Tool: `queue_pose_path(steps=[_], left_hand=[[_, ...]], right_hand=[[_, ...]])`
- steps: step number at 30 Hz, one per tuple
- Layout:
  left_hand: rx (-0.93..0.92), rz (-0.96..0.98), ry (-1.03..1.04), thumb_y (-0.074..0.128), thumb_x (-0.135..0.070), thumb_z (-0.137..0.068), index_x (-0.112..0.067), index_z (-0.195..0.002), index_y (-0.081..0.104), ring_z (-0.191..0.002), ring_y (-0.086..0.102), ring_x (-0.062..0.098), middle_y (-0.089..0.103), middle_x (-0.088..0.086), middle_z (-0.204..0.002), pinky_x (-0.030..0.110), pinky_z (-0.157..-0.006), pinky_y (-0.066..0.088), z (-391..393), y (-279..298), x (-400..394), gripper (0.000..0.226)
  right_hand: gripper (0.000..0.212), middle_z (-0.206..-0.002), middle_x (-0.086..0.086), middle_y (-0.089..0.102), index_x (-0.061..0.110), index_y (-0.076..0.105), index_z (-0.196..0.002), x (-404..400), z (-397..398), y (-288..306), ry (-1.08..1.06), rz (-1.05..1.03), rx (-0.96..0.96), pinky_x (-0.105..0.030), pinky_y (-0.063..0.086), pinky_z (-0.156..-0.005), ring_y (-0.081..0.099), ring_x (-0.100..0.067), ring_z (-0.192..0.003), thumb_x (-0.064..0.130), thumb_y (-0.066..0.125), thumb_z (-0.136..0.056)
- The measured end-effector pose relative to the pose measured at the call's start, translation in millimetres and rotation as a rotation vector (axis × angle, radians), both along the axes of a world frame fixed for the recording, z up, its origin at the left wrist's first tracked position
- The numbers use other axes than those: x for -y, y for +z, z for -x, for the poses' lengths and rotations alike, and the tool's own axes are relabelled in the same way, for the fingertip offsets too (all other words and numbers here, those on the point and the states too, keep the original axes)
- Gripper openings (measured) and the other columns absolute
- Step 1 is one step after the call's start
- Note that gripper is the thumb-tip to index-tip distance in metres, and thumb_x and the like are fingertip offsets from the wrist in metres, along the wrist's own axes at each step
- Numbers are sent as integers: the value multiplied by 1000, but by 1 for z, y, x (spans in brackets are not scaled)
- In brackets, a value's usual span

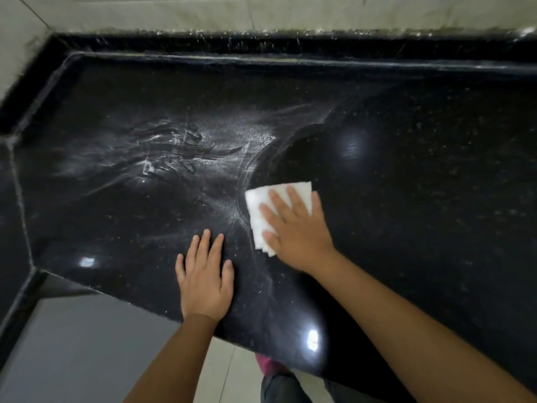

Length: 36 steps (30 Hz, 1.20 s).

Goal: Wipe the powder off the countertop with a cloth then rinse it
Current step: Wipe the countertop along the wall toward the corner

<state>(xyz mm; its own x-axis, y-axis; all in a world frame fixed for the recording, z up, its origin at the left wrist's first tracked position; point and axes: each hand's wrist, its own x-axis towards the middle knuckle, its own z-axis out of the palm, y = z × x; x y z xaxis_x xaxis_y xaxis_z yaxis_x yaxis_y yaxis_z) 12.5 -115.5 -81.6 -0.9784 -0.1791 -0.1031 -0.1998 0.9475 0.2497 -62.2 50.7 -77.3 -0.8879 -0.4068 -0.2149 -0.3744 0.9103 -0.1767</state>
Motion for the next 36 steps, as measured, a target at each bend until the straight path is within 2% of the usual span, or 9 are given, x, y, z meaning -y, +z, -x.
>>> queue_pose_path(steps=[3, 8, 11, 13, 16, 20, 26, 32, 36], left_hand=[[9, -35, -7, 2, -47, -73, -19, -141, 33, -138, 5, 9, 19, 1, -153, 36, -112, -6, 0, 2, 1, 80], [90, -12, -28, -4, -49, -66, -23, -145, 22, -142, -1, 14, 8, -1, -155, 37, -113, -9, 0, 6, 3, 87], [149, 52, -70, 8, -44, -86, -22, -147, 13, -143, -5, 17, 2, 0, -156, 41, -113, -5, 3, 11, 3, 65], [147, 71, -129, 22, -36, -96, -21, -147, 13, -143, -1, 18, 4, 2, -156, 43, -114, 1, 5, 15, 7, 54], [54, -61, -155, 24, -37, -87, -13, -141, 33, -141, 17, 25, 24, 9, -151, 47, -112, 12, 9, 24, 26, 60], [-40, -9, -186, 17, -45, -83, -6, -133, 46, -135, 30, 35, 39, 18, -142, 56, -105, 24, 15, 19, 68, 70], [-3, 16, -255, 4, -52, -78, -13, -139, 37, -141, 16, 27, 26, 12, -150, 51, -111, 7, 21, 1, 96, 80], [-27, 15, -256, 11, -48, -82, -13, -139, 37, -141, 16, 26, 25, 11, -150, 50, -111, 6, 22, -4, 96, 72], [20, 6, -261, 18, -43, -85, -17, -143, 29, -143, 6, 22, 16, 8, -154, 47, -112, -1, 21, 0, 96, 65]], right_hand=[[52, -129, -1, 58, 29, 62, -119, 5, -54, -8, 115, 29, -9, -52, 20, -101, 51, -30, -121, 44, 31, -80], [47, -144, 8, 34, 33, 37, -132, -61, -118, -17, 256, -49, 15, -48, 11, -106, 23, -22, -137, 48, 9, -98], [52, -149, 11, 25, 39, 28, -140, -108, -121, -3, 20, -135, 119, -46, 4, -111, -3, -9, -144, 54, 3, -96], [57, -148, 9, 31, 39, 17, -144, -123, -111, 11, -213, -185, 133, -53, 14, -109, -1, -10, -144, 57, 0, -94], [56, -155, 13, -9, 37, -5, -146, -109, -89, 23, -524, -211, 201, -54, 4, -112, -9, -16, -143, 55, 5, -94], [55, -156, 3, -15, 27, -5, -148, -46, -62, 21, -772, -142, 225, -54, -2, -112, -13, -24, -143, 42, 15, -99], [60, -137, -11, 50, 16, 54, -129, 69, -71, 0, -532, -60, -36, -66, 31, -96, 45, -39, -126, 42, 24, -84], [51, -137, 1, 51, 25, 38, -131, 94, -143, -9, -339, -20, -5, -45, 5, -108, 24, -27, -135, 43, 2, -98], [57, -148, 6, 27, 29, 25, -144, 22, -191, -9, -508, -138, 78, -48, 12, -107, 14, -21, -140, 50, 2, -97]])
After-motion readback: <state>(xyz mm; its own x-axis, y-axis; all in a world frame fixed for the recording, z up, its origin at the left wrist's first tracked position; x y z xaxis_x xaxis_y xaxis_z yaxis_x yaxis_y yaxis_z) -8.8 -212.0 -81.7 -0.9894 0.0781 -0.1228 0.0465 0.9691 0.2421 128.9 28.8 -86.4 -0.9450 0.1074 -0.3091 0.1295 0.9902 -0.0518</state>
